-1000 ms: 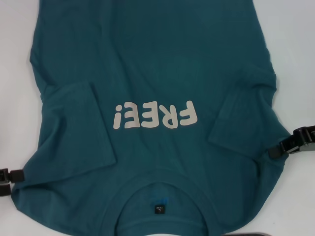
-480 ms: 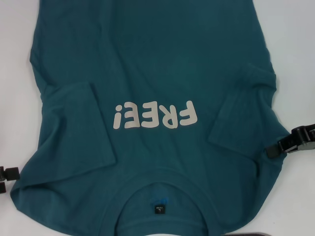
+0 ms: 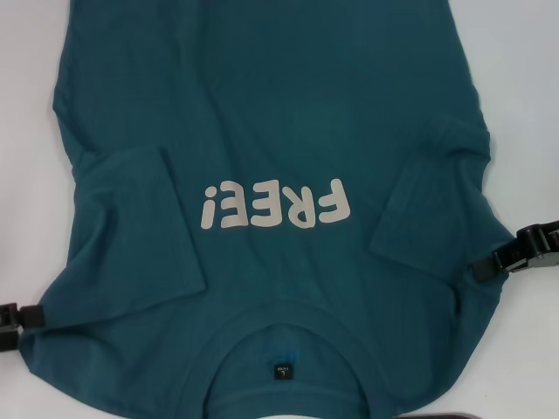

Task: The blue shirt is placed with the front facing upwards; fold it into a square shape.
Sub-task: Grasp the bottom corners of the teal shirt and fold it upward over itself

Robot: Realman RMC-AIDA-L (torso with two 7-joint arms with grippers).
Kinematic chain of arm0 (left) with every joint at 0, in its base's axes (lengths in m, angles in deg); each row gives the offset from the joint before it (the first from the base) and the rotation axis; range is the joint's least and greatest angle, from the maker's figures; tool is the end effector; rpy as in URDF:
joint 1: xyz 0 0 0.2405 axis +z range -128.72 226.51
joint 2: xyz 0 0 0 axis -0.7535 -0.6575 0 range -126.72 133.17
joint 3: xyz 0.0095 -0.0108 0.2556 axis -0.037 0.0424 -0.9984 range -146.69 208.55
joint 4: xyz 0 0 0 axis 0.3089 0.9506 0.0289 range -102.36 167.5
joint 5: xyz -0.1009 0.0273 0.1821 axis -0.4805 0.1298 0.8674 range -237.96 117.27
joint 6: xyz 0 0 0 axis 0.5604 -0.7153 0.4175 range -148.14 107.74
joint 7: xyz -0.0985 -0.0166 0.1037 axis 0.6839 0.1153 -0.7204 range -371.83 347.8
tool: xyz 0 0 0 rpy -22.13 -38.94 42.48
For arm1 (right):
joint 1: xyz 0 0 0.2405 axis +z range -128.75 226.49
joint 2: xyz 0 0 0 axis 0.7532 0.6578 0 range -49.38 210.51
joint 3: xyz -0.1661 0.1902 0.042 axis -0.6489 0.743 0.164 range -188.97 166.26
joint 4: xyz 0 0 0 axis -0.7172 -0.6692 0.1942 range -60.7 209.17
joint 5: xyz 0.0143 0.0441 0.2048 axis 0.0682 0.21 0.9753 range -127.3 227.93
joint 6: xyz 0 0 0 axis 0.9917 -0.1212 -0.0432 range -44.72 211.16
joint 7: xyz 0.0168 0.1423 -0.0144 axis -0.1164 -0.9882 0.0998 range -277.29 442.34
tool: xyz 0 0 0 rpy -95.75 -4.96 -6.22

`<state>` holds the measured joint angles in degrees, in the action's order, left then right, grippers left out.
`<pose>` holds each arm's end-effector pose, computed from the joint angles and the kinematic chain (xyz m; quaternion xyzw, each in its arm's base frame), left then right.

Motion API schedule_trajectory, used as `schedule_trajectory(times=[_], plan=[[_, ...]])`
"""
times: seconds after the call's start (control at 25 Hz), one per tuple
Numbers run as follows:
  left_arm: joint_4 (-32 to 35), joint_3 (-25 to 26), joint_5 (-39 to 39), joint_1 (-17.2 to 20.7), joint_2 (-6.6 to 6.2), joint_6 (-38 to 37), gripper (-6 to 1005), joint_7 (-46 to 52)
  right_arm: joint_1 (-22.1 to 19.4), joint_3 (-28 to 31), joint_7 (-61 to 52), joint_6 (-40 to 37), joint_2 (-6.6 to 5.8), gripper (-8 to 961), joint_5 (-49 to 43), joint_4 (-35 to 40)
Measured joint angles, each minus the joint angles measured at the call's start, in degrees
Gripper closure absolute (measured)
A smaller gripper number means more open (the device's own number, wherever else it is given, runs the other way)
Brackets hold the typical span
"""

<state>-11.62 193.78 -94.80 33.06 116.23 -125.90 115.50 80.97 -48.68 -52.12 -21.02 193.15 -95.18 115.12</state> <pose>-0.3871 0.1991 0.0729 -0.6761 -0.7213 -0.1369 0.0623 0.3116 0.2892 0.0383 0.7727 -0.6341 0.0049 0.0283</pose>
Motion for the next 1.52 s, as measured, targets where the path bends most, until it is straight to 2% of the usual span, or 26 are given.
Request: schedule_trajectory(times=[0.4,0.88,1.52], plan=[[0.06,-3.17,0.02,-1.32,1.17,-0.94,56,0.76,-0.21,-0.03,0.08,0.02,0.00,939,0.04,-0.02],[-0.35,-2.76,-0.15,-2.24,1.35,0.12,60,3.24,-0.13,-0.02,0.70,-0.14,0.14,939,0.04,-0.02],[-1.58,-5.19,1.80,-2.92,1.78,-0.08,66,7.63,-0.02,0.32,0.87,-0.18,0.18,939,0.01,-0.02]])
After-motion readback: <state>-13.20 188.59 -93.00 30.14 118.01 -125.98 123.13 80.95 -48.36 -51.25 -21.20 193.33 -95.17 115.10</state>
